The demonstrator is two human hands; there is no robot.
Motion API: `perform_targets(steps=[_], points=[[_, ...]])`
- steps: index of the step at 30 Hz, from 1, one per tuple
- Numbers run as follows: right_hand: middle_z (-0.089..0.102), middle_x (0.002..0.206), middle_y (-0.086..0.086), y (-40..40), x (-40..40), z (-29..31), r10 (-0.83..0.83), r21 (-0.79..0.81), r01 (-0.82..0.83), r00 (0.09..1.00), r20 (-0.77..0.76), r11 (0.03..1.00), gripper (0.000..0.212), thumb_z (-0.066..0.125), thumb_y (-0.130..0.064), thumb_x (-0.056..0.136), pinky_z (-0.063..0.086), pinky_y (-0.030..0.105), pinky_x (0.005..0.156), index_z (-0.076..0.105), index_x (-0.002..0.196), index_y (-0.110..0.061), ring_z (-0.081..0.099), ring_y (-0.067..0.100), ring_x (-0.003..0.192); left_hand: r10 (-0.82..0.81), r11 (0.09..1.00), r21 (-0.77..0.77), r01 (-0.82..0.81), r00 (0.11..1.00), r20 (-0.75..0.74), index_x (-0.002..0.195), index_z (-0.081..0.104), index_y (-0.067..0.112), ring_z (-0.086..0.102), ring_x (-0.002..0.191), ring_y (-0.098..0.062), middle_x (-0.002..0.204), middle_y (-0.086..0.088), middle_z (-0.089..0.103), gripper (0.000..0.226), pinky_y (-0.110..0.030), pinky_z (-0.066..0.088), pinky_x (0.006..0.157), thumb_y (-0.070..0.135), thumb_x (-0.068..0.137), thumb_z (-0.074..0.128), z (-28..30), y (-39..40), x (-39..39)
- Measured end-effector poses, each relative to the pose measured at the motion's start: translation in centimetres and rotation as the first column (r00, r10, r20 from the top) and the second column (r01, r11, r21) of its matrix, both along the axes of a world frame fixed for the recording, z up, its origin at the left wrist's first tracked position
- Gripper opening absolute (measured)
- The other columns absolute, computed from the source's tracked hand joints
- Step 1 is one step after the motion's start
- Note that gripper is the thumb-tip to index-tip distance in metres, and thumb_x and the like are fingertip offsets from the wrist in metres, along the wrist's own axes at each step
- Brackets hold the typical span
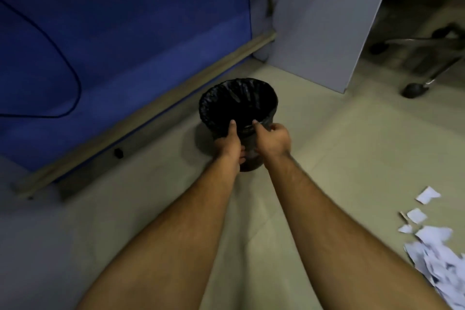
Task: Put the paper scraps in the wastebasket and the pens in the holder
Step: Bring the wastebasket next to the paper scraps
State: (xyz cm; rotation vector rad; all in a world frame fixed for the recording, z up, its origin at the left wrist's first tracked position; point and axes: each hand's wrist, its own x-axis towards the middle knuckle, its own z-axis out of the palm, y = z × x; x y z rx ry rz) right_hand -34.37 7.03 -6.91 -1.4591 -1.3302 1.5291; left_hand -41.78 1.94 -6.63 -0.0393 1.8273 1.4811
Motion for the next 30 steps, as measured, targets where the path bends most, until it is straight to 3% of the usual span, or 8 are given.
perform_targets(steps=[3,7,9,13,17,21,26,30], points=[[0.065,0.120,0.017,1.2,-1.7,0.4,-0.114,-0.091,0.112,0.993,-0.020,0.990,0.062,0.073,-0.044,0.081,0.053,0.040,0.092,0.052,0.126,-0.006,0.063,0.037,0.109,-0.028,0.999,-0.044,0.030,0.999,0.029,0.133,0.051,0.002,0.061,0.066,-0.025,0.086,-0.013,0.062,0.077,-0.030,0.046,0.049,0.066,0.092,0.041,0.4,0.9,-1.2],[0.066,0.115,0.023,2.1,-2.8,-1.1,-0.213,-0.346,0.159,0.969,-0.124,0.924,0.066,0.081,-0.031,0.072,0.058,0.050,0.087,0.052,0.124,-0.002,0.068,0.036,0.096,-0.089,0.992,-0.074,0.102,0.983,0.160,0.130,0.052,0.002,0.064,0.070,-0.028,0.102,-0.016,0.068,0.071,-0.032,0.049,0.047,0.062,0.096,0.033,0.0,1.1,-0.1],[0.070,0.106,0.020,2.4,-3.5,-1.8,-0.202,-0.342,0.139,0.967,-0.156,0.929,0.058,0.082,-0.024,0.068,0.060,0.050,0.082,0.059,0.117,-0.001,0.070,0.034,0.088,-0.093,0.992,-0.070,0.106,0.982,0.163,0.129,0.053,0.002,0.064,0.072,-0.028,0.108,-0.016,0.068,0.066,-0.034,0.050,0.053,0.057,0.099,0.033,0.1,1.2,-0.3],[0.071,0.090,0.014,2.9,-4.0,-2.3,-0.239,-0.251,0.195,0.958,-0.159,0.948,0.042,0.075,-0.020,0.066,0.062,0.041,0.075,0.064,0.103,-0.003,0.070,0.025,0.074,-0.096,0.995,-0.006,0.098,0.982,0.165,0.123,0.053,0.003,0.061,0.062,-0.024,0.082,-0.013,0.063,0.045,-0.025,0.049,0.034,0.040,0.103,0.037,1.5,1.5,-0.6],[0.065,0.076,0.017,0.6,-1.0,-2.7,-0.228,-0.279,0.155,0.940,-0.252,0.948,0.023,0.070,-0.009,0.073,0.061,0.044,0.057,0.053,0.087,-0.001,0.066,0.030,0.063,-0.112,0.989,-0.090,0.117,0.992,0.053,0.109,0.056,0.008,0.045,0.024,-0.011,0.061,-0.006,0.054,0.038,-0.011,0.030,0.028,0.038,0.102,0.034,1.4,0.1,1.8],[0.059,0.077,0.022,-0.9,1.8,-2.5,-0.207,-0.351,0.072,0.908,-0.365,0.934,0.012,0.059,0.002,0.087,0.053,0.025,0.040,0.052,0.095,-0.004,0.056,0.025,0.054,-0.076,0.984,-0.162,0.073,0.997,-0.011,0.084,0.055,0.011,0.040,0.028,-0.011,0.051,-0.003,0.050,0.032,-0.011,0.028,0.031,0.035,0.098,0.039,0.3,-0.9,2.9],[0.061,0.081,0.022,-2.2,9.6,-2.5,-0.321,-0.362,0.204,0.897,-0.303,0.910,0.018,0.060,-0.002,0.087,0.054,0.027,0.042,0.047,0.099,-0.006,0.058,0.026,0.057,-0.125,0.979,-0.161,0.125,0.992,0.008,0.068,0.052,0.009,0.039,0.029,-0.015,0.049,-0.005,0.049,0.035,-0.012,0.027,0.032,0.030,0.094,0.044,0.2,-2.0,10.6],[0.063,0.085,0.024,-3.0,15.9,-2.6,-0.358,-0.370,0.247,0.893,-0.272,0.896,0.023,0.061,-0.001,0.086,0.054,0.027,0.045,0.054,0.107,0.003,0.059,0.024,0.054,-0.179,0.970,-0.170,0.174,0.984,-0.009,0.071,0.054,0.008,0.039,0.027,-0.015,0.049,-0.006,0.050,0.035,-0.012,0.027,0.032,0.033,0.094,0.046,-0.1,-2.3,16.2]])
